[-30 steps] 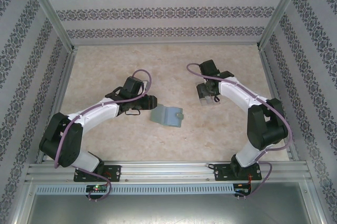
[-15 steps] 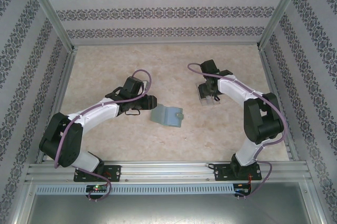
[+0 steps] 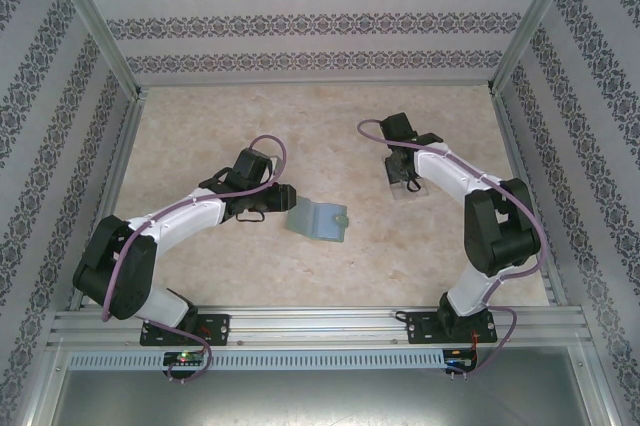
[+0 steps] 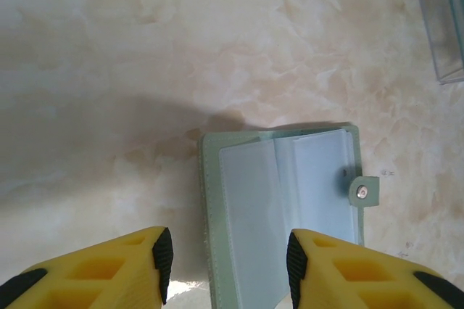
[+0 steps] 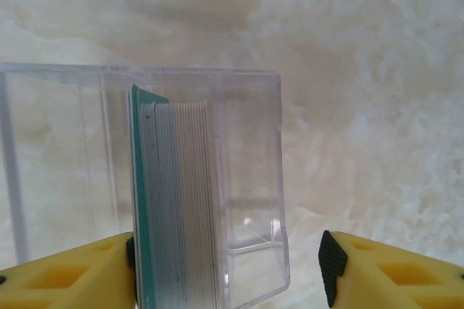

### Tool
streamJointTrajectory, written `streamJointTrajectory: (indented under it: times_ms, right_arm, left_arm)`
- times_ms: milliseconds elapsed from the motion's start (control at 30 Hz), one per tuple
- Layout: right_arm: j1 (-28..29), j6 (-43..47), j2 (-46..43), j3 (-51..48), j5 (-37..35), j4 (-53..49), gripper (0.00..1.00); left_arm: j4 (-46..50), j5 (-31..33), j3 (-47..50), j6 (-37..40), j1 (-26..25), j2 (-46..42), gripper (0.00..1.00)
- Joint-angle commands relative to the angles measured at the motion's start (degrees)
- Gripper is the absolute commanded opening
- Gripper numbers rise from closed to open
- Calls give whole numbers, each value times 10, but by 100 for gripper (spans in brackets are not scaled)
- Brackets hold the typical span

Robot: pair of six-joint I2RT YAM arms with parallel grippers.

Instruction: Put the credit cards into the card holder

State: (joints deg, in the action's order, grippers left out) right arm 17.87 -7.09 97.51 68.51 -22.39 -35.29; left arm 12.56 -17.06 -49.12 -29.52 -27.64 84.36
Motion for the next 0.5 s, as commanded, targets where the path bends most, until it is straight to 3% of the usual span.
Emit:
streamJointTrajectory:
  times_ms: [0, 233, 333, 400, 467]
  right_arm:
    - [7, 4, -31, -3, -33, 16, 63]
    - [9, 11, -13, 6, -48, 10, 46]
    - [10, 9, -12, 4, -41, 11, 30]
    - [9, 9, -13, 7, -36, 8, 14]
    - [10, 4, -16, 11, -25, 2, 12]
  left_arm:
    - [26, 24, -13, 17, 2, -17, 47]
    - [34, 23, -26, 25, 3, -12, 47]
    - [39, 21, -33, 26, 3, -6, 47]
    - [35, 15, -32, 24, 3, -5, 47]
    - [29, 14, -29, 24, 3, -6, 48]
